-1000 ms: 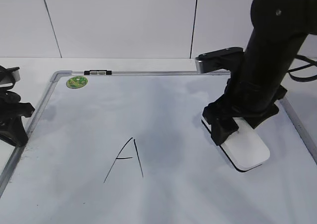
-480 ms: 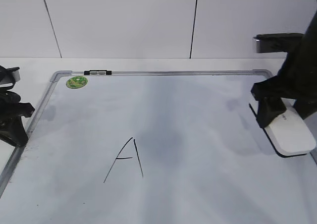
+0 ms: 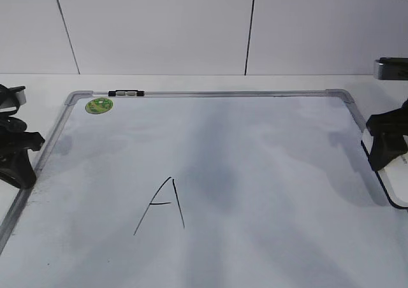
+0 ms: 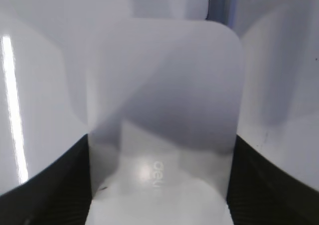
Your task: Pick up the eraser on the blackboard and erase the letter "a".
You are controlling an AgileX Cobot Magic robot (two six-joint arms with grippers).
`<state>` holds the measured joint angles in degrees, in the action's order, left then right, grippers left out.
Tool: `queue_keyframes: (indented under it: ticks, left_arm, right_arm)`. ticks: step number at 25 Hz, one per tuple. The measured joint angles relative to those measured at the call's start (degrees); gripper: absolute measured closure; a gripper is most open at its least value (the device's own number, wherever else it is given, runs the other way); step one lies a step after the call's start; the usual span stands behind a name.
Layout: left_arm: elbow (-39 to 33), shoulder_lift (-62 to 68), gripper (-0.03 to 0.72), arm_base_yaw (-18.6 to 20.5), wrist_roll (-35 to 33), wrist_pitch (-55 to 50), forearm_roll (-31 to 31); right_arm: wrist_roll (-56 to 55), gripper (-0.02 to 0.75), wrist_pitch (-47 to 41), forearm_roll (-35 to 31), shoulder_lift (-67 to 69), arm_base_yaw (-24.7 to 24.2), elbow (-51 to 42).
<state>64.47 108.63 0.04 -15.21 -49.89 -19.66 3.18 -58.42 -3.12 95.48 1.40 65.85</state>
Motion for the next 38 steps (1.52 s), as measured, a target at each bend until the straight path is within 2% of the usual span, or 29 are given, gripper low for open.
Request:
queue_keyframes:
  ticks: [3, 21, 35, 38]
  left_arm:
    - [0.0, 0.0, 0.61, 0.0, 0.0, 0.0, 0.0]
    - [0.0, 0.0, 0.607, 0.0, 0.0, 0.0, -0.1]
    - [0.0, 0.0, 0.607, 0.0, 0.0, 0.0, -0.1]
    - [0.0, 0.0, 0.607, 0.0, 0.0, 0.0, -0.2]
  right_arm:
    - [1.1, 0.176, 1.1, -0.9, 0.0, -1.2, 0.0]
    - [2.4, 0.176, 4.3, -2.1, 0.0, -1.3, 0.0]
    - [3.1, 0.175, 8.2, -2.1, 7.7, -1.4, 0.0]
    - [3.1, 0.153, 8.4, -2.1, 8.4, -1.4, 0.1]
